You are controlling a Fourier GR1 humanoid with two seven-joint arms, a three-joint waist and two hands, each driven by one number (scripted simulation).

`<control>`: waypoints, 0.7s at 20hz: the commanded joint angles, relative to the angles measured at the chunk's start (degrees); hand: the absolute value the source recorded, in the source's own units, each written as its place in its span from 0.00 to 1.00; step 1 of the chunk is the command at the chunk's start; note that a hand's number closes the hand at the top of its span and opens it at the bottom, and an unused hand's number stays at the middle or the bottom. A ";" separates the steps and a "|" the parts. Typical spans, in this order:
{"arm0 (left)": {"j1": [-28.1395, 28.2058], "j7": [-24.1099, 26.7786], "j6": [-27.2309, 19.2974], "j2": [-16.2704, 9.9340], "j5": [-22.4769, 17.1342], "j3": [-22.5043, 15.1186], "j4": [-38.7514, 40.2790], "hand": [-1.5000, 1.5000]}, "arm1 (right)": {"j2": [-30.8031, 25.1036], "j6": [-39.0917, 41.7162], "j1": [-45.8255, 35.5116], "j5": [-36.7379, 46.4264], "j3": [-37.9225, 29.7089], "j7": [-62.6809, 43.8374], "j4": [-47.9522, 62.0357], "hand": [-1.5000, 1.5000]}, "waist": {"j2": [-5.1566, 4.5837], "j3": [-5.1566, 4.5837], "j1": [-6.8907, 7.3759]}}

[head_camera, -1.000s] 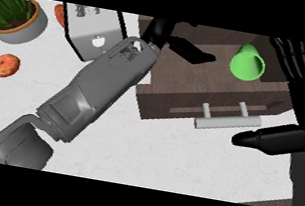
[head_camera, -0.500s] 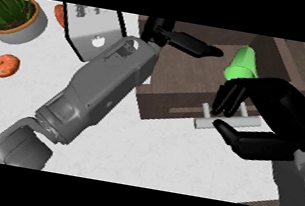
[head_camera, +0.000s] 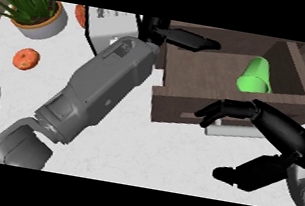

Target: Pick up the cup, place it into the drawer and close the drawer

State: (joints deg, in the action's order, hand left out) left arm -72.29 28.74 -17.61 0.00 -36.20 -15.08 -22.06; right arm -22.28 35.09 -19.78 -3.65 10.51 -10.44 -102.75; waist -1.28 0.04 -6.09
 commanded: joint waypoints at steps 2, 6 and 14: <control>2.42 2.70 1.57 0.00 -2.75 0.14 -1.06 0.00 | 0.27 -5.24 3.22 15.64 4.64 3.10 2.59 0.00 | 0.47 0.02 3.41; 5.10 2.64 1.63 0.00 -2.71 0.89 -3.82 0.00 | 2.46 -10.77 3.14 23.88 7.27 7.74 13.10 0.00 | 1.07 0.01 6.62; 10.43 3.36 7.35 -5.47 -2.94 2.78 -7.42 0.00 | 6.55 -15.64 -6.52 34.18 11.87 16.74 41.55 1.00 | 0.71 0.04 9.52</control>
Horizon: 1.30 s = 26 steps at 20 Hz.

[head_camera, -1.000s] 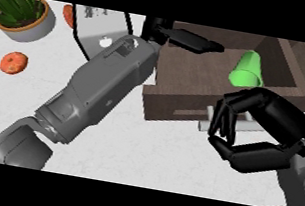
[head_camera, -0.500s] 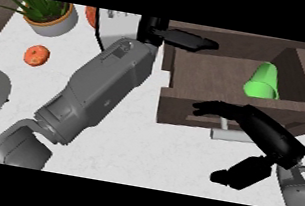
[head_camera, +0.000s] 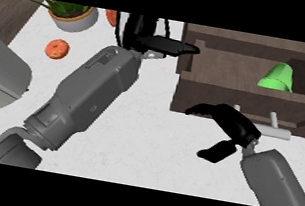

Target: Pick up the cup, place it into the drawer and close the drawer

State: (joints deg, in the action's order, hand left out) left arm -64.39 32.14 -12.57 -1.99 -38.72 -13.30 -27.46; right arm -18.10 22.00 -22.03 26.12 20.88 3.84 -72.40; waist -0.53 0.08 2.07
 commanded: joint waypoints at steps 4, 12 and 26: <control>5.88 -0.77 3.95 -3.57 -0.43 0.22 -5.29 0.00 | 2.02 -7.18 -11.71 4.18 -4.40 11.18 26.17 1.00 | -0.36 0.11 3.15; 12.23 -1.96 7.10 -6.65 -0.93 -0.24 -10.99 0.00 | 0.16 -13.60 -23.20 1.28 -13.96 19.44 40.00 1.00 | -0.94 0.19 5.32; 15.36 -4.14 11.87 -10.07 -0.60 -1.77 -14.68 0.00 | -7.31 -10.30 -32.82 -4.95 -22.22 16.18 43.58 1.00 | -2.17 0.15 9.71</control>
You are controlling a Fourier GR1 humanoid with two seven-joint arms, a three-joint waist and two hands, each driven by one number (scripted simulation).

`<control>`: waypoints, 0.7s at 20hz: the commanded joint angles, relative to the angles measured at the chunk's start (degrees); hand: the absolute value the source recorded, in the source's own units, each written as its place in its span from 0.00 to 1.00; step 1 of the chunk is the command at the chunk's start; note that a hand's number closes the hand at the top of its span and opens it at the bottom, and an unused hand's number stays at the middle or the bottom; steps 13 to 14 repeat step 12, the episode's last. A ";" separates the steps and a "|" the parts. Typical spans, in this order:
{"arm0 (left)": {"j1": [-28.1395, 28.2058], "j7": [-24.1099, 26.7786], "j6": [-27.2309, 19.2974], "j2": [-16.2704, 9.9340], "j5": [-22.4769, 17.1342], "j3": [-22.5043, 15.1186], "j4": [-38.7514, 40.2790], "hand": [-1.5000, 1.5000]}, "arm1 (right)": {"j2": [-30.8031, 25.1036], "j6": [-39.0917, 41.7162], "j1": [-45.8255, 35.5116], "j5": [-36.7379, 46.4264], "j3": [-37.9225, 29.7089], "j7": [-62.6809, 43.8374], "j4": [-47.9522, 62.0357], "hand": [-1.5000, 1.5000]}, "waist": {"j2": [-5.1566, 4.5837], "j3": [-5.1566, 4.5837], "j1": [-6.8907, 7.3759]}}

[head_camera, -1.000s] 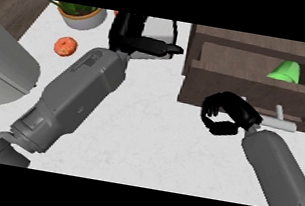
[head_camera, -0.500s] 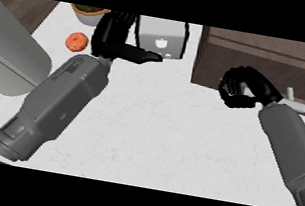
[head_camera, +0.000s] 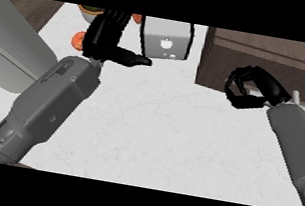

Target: Pick up the cup, place it into the drawer and close the drawer

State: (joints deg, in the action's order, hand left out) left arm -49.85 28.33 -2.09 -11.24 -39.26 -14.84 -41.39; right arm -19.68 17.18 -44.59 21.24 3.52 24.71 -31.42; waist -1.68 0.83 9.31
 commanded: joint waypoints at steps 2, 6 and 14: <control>1.73 0.00 1.82 -0.45 -0.17 -0.45 -1.37 0.00 | -6.74 -4.50 -9.29 -0.33 -4.80 -3.94 2.12 1.00 | -1.03 -0.61 2.91; 1.97 -0.27 2.58 -0.59 -0.53 -0.31 -1.85 0.00 | -7.46 -2.52 -9.14 -1.74 -5.42 -4.26 0.93 1.00 | -1.31 -0.65 3.30; 2.85 -0.53 3.66 -0.97 -0.77 -0.43 -2.71 0.00 | -9.05 0.10 -7.94 -3.26 -6.07 -4.25 -0.60 1.00 | -1.27 -0.65 3.47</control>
